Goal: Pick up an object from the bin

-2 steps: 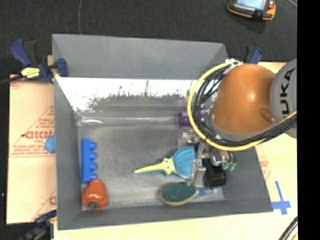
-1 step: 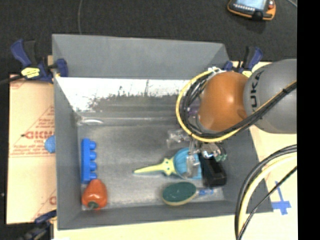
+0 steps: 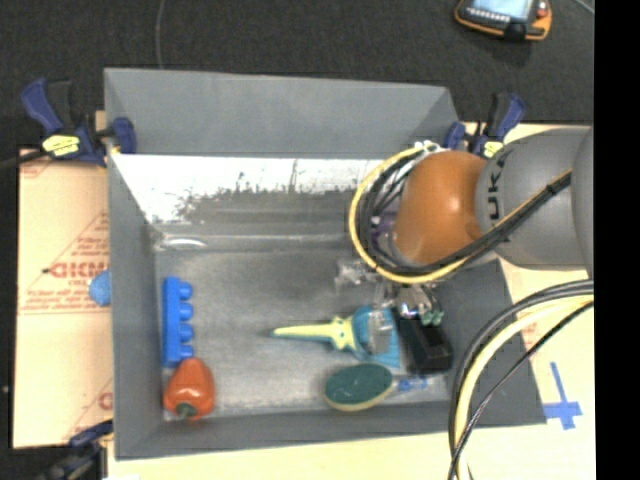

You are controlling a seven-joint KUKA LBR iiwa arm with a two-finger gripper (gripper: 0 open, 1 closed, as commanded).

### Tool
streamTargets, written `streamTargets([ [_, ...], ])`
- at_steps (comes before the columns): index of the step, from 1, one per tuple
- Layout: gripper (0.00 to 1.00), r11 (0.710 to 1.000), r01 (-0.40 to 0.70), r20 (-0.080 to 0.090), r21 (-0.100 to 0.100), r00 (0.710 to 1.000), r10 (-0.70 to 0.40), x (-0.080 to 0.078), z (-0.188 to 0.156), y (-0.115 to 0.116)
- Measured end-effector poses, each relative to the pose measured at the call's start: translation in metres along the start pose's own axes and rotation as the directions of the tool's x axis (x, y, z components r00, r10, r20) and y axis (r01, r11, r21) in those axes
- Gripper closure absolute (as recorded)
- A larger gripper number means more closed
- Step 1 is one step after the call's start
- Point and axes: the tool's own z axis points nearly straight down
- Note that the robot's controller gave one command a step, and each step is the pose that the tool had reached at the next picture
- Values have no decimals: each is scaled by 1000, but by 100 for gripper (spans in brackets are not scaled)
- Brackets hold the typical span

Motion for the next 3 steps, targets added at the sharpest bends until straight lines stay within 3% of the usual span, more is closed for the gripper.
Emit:
streamTargets([
  [1,0,988,157,-1,1,988,-157,9,-30,9],
  [2,0,1000,8,1,-1,1000,-8,0,-2,0],
  [3,100,999,38,1,2,999,-38,5,-1,4],
])
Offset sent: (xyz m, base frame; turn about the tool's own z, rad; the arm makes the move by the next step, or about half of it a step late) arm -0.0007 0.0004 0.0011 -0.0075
